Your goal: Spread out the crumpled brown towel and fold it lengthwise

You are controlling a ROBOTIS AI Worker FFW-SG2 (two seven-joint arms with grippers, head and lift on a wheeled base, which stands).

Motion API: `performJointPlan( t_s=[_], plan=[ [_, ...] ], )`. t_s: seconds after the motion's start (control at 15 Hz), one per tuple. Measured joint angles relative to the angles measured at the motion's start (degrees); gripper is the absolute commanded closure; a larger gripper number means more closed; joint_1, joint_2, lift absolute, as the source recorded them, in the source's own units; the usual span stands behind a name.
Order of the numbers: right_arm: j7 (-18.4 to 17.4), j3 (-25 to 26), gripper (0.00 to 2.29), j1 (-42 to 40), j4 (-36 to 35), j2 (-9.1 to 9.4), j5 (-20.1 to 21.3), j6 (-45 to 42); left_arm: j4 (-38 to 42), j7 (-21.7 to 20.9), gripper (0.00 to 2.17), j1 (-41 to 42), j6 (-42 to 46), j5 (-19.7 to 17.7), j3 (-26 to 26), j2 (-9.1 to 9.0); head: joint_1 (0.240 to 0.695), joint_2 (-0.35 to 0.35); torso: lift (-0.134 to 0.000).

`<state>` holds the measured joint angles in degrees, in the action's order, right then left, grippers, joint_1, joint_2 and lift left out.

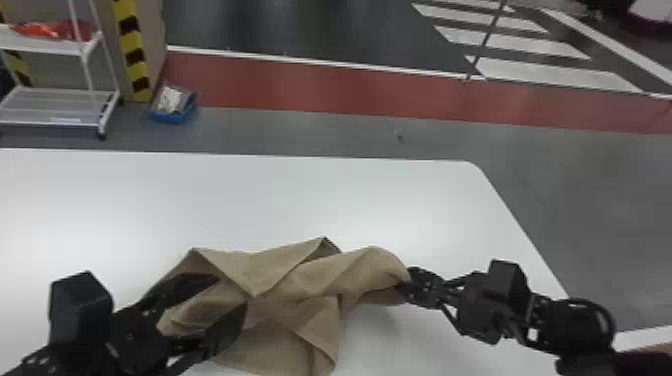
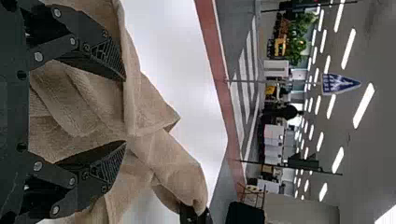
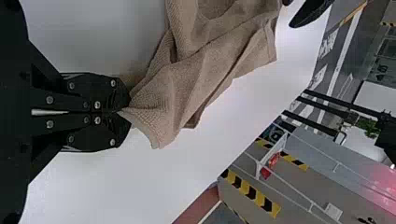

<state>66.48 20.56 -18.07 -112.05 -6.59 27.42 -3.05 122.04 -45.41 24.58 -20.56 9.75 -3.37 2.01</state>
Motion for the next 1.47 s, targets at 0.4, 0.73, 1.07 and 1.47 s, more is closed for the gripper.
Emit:
performJointPlan(
  t_s=[0.4,0.73,1.07,1.47],
  plan=[
    [0.0,-1.3,2.26,0.2,0.0,0.42,-0.2,0.5,-2.1,2.8,0.5,-0.7,9.7,7.1,-6.4,0.09,0.695,-0.309,-0.124],
    [0.0,-1.4,2.26,0.6,0.2,0.44,-0.3,0.7,-5.5,2.7,0.5,-2.9,9.3,11.0,-7.8,-0.17,0.695,-0.317,-0.124],
    [0.0,-1.3,2.26,0.6,0.3,0.44,-0.9,0.6,-8.7,6.0,0.84,-4.9,8.6,12.8,-7.9,-0.46,0.695,-0.298,-0.124],
    [0.0,-0.5,2.26,0.6,0.3,0.44,-1.1,0.6,-8.2,8.5,1.06,-5.3,1.4,12.7,-6.4,-0.52,0.695,-0.262,-0.124]
  ],
)
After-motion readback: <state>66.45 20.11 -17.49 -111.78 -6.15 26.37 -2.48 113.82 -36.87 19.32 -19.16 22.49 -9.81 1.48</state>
